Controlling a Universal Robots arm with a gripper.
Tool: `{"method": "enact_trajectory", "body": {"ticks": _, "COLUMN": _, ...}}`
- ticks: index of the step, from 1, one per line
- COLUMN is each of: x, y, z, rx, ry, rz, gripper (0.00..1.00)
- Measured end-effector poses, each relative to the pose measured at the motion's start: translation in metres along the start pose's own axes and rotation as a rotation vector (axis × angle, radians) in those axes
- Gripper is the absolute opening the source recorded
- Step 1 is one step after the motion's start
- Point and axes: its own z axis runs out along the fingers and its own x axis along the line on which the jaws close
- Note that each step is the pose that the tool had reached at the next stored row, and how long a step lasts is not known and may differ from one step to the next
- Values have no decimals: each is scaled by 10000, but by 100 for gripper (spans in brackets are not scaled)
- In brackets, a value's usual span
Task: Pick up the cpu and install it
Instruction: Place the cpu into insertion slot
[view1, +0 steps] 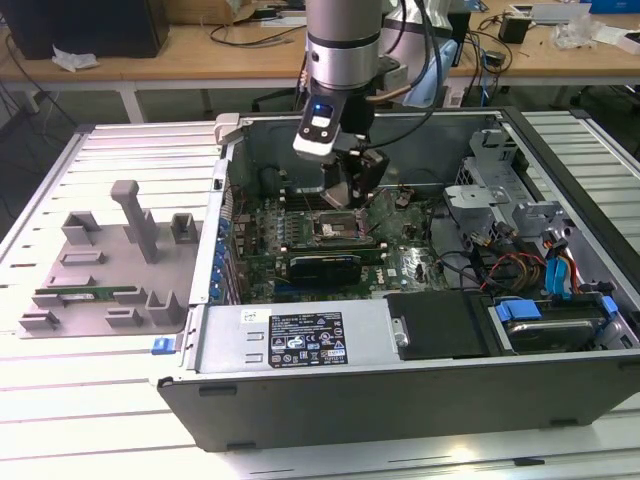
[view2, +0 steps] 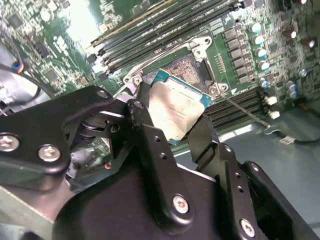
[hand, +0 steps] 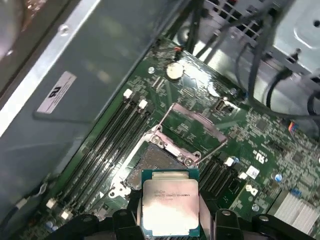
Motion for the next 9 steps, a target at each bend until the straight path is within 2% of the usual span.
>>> {"method": "enact_trajectory", "body": {"ticks": 2, "x": 0, "y": 0, "z": 1, "rx": 6, "ry": -19, "rz": 395, "gripper": 54}}
{"method": "enact_trajectory", "body": {"ticks": 5, "x": 0, "y": 0, "z": 4, "rx": 19, "ry": -64, "rz": 1311, "gripper": 54}}
{"method": "enact_trajectory", "body": {"ticks": 9, "x": 0, "y": 0, "z": 7, "rx": 32, "ry": -104, "rz": 2113, "gripper": 54}}
